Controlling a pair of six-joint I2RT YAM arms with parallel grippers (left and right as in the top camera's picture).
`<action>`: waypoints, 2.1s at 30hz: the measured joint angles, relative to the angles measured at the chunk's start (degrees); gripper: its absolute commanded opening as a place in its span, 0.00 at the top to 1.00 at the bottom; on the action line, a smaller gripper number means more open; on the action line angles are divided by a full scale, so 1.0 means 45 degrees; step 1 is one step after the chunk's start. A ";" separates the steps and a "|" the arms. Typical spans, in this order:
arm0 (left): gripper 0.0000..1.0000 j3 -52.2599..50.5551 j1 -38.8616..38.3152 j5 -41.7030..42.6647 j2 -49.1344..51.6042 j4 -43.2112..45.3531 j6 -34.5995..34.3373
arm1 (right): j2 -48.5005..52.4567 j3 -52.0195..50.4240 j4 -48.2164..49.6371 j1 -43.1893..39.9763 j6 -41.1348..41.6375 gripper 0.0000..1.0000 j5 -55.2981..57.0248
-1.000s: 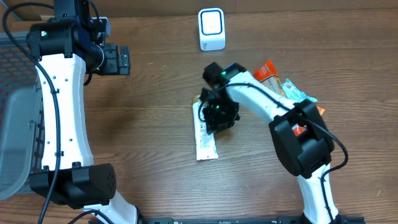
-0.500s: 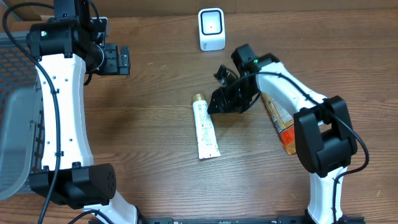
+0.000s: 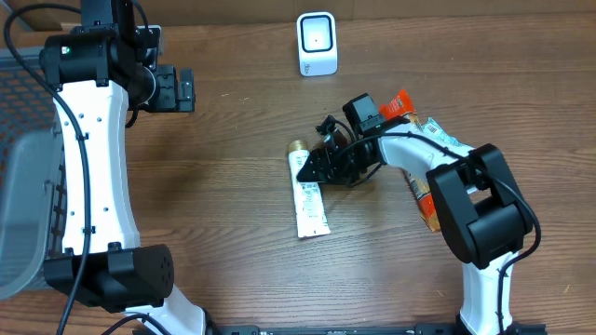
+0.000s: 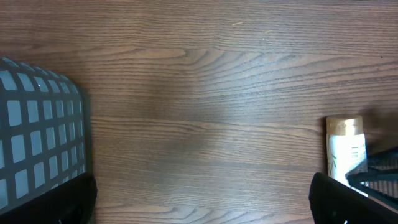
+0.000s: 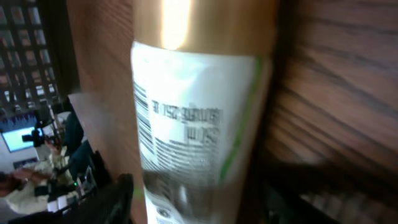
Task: Scan the item barcode
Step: 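Move the right gripper to the white-and-gold tube and grasp it, then lift the tube and hold it in front of the white scanner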
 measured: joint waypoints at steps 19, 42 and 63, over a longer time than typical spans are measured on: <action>0.00 0.0000 0.0000 0.0000 0.0000 0.0000 0.0000 | -0.0398 -0.0296 -0.0121 0.0282 0.1209 0.96 0.0155; 0.00 0.0000 0.0000 0.0000 0.0000 0.0000 0.0000 | -0.7359 -0.0471 -0.2399 0.0223 0.0112 0.96 0.0471; 0.00 0.0000 0.0000 0.0005 0.0000 -0.0005 0.0000 | -0.4765 0.3687 0.0753 0.1146 -0.3866 0.96 1.3950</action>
